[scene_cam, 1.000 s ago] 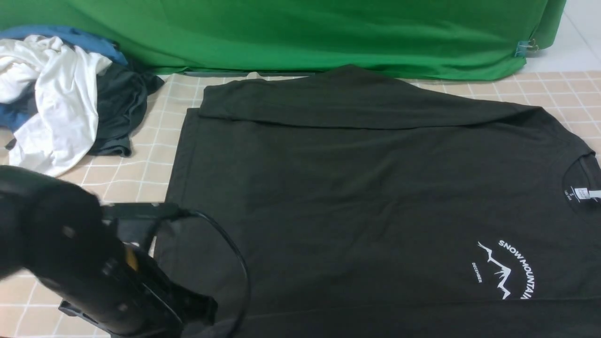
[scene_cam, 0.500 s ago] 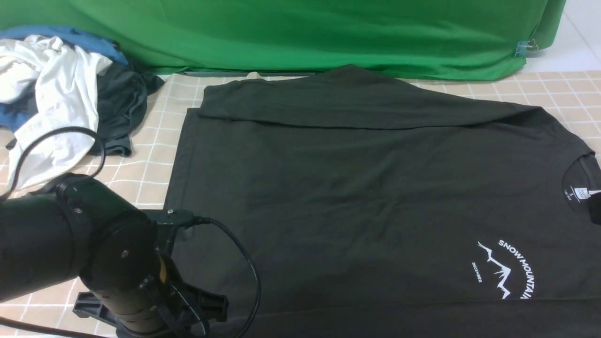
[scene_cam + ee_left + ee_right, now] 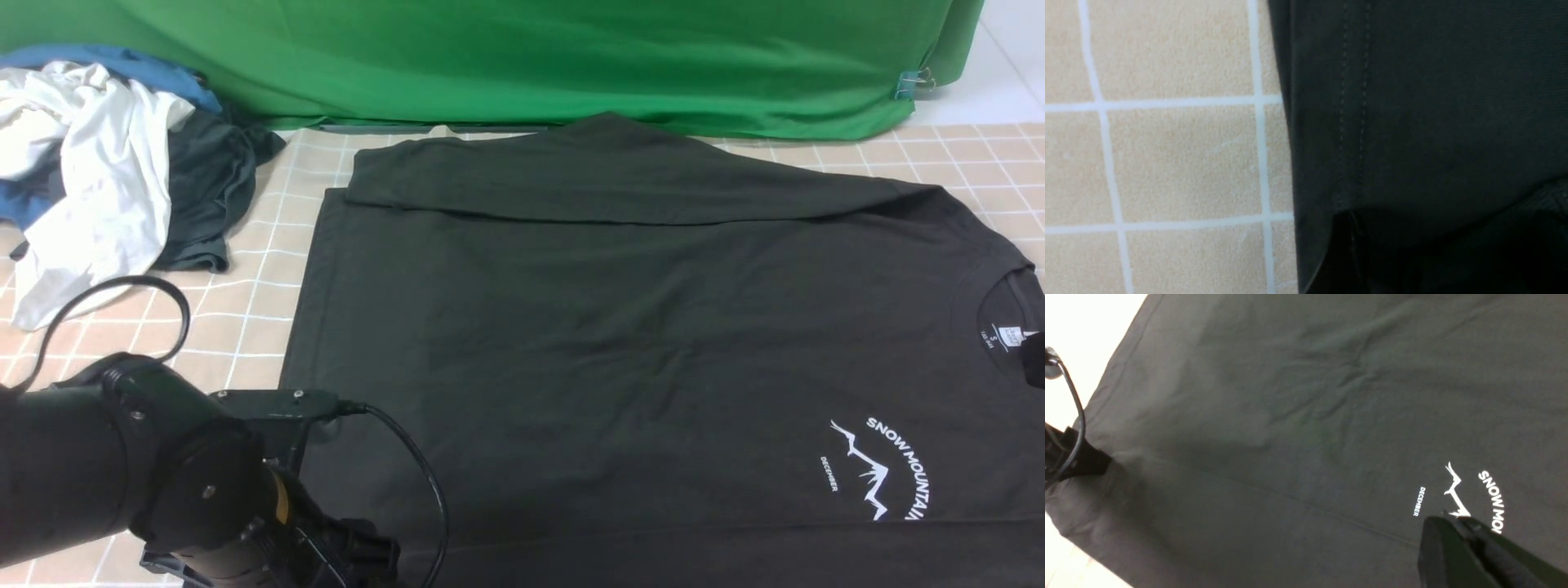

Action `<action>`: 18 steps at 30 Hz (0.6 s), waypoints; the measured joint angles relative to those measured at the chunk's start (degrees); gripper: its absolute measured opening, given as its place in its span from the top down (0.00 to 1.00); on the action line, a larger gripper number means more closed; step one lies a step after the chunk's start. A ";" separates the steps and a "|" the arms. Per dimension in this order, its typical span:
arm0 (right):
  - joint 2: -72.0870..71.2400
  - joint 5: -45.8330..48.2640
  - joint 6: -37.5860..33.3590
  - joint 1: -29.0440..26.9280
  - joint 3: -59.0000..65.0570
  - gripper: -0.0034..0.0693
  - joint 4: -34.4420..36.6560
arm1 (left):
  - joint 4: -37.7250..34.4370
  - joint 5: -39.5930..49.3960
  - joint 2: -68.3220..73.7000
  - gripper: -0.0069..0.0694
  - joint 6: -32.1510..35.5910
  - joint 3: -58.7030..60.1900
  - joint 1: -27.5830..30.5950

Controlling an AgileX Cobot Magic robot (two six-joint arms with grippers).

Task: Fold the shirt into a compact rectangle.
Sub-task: 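Grasp the left edge of the dark T-shirt lying flat on the table, then fold the left side of the black T-shirt inward over its body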

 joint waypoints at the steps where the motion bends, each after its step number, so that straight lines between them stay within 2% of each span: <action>1: 0.00 -0.05 0.00 0.00 0.00 0.89 0.00 | -0.16 -0.01 0.00 0.27 0.00 0.00 0.00; 3: 0.00 -0.05 0.00 0.00 0.00 0.88 0.00 | -1.66 0.19 0.00 0.38 0.47 0.00 0.00; 4: 0.00 -0.05 0.00 0.00 0.00 0.88 0.00 | -1.66 0.16 0.00 0.39 0.47 0.00 0.00; 7: 0.00 0.01 0.00 0.00 0.00 0.88 0.00 | -5.75 1.63 0.00 0.65 4.71 0.00 0.00; 9: 0.00 0.01 0.00 0.00 0.00 0.88 0.00 | -7.38 2.25 0.00 0.75 6.93 0.00 0.00; 10: 0.00 0.01 0.00 0.00 0.00 0.88 0.00 | -8.50 2.70 0.00 0.84 8.72 0.00 0.00; 14: 0.00 0.01 0.00 0.00 0.00 0.87 0.04 | -8.04 5.58 0.00 0.85 9.78 -1.11 0.00; 18: 0.00 0.01 0.00 0.00 0.00 0.87 0.04 | -4.20 11.63 -1.80 0.85 9.21 -5.93 0.00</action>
